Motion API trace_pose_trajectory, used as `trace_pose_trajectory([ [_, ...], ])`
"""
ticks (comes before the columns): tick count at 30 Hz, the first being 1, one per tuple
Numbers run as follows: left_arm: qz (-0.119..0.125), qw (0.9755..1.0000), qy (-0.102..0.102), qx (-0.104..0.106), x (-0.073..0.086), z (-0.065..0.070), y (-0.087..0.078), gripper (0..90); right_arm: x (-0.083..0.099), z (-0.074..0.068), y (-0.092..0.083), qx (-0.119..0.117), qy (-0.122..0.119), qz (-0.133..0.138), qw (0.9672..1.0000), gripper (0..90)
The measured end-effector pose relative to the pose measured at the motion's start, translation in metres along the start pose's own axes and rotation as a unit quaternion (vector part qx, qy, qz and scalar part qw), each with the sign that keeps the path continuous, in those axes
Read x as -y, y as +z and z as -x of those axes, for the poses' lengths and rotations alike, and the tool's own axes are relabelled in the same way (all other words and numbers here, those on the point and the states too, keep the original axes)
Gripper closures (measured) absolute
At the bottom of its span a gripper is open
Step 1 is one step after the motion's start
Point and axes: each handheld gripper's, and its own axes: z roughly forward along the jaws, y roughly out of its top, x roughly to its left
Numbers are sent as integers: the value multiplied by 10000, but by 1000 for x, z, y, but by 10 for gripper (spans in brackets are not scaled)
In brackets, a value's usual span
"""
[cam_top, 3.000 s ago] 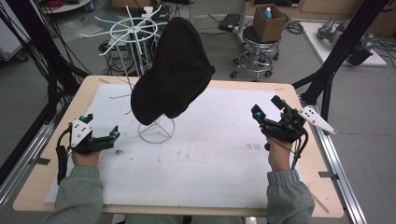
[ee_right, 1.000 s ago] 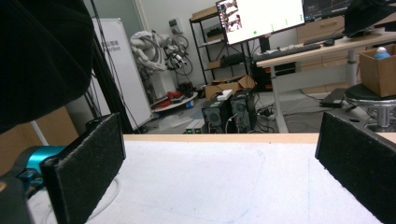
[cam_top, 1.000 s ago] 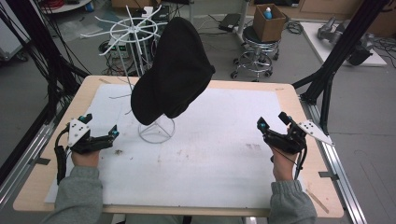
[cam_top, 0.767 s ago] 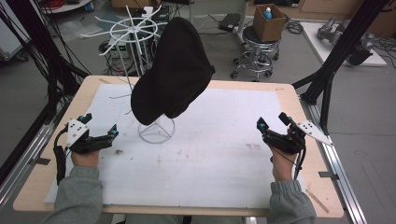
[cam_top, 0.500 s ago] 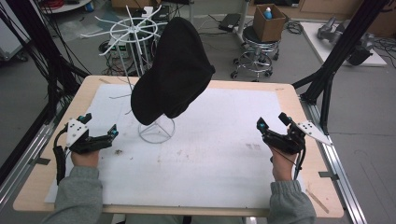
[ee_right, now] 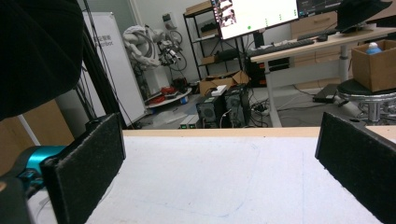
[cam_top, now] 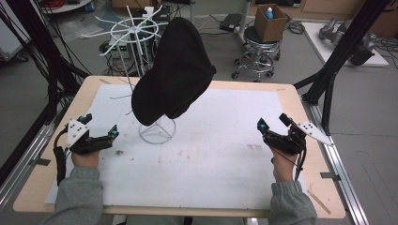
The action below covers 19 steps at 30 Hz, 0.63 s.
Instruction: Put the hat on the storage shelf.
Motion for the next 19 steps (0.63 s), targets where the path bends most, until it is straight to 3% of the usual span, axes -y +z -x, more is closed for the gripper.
trace_pose_trajectory([
  [19,5,10000,14,-4,1,-2,1,17,1,2,1,133,61,-65,9999,7],
])
